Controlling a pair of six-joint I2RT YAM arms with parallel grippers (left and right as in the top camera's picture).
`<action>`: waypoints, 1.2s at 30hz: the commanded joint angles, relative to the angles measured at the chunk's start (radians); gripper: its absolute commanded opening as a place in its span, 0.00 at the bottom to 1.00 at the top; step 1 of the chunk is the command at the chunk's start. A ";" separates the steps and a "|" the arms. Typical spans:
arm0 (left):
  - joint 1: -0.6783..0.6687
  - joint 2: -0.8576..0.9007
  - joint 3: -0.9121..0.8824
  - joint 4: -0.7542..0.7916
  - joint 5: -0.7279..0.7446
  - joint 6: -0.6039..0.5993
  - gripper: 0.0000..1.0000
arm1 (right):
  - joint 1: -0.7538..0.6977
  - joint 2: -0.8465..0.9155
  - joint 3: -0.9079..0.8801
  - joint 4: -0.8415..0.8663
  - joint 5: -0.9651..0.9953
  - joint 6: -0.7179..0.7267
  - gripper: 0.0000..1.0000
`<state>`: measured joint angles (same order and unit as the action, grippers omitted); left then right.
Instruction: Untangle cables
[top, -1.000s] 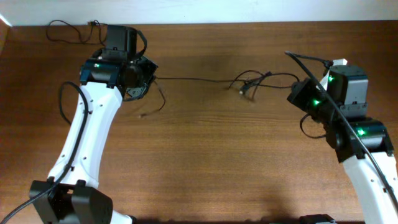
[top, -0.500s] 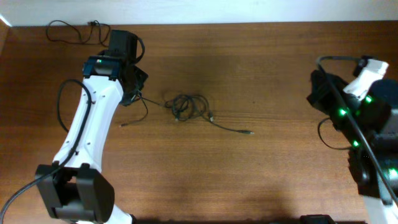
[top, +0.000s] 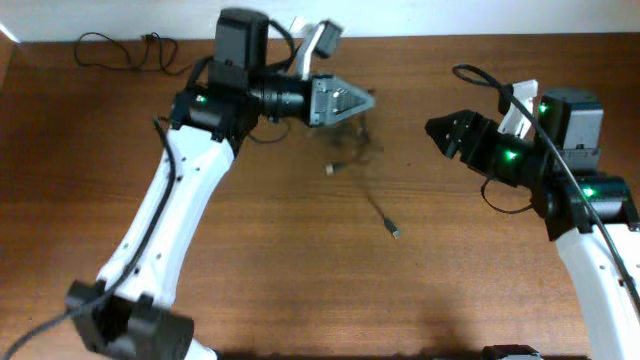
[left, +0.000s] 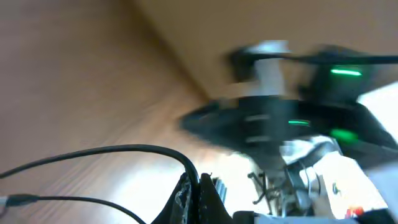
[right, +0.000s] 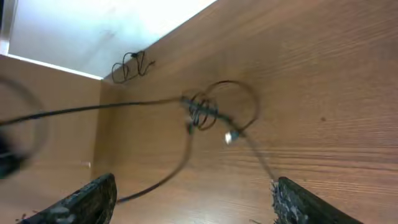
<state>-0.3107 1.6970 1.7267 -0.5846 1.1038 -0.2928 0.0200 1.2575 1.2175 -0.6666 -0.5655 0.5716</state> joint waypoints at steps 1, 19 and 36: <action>-0.035 -0.103 0.180 0.009 0.086 0.037 0.00 | -0.005 0.000 0.010 0.017 -0.034 -0.015 0.83; -0.076 -0.102 0.316 0.153 0.172 -0.084 0.00 | -0.005 0.009 0.010 0.080 -0.239 -0.088 0.86; -0.077 -0.102 0.316 -0.024 -0.281 -0.182 0.00 | 0.029 -0.080 0.010 -0.098 -0.093 -0.218 0.87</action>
<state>-0.3904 1.5970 2.0346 -0.6342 0.8204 -0.4137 0.0254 1.1824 1.2175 -0.7620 -0.7330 0.3809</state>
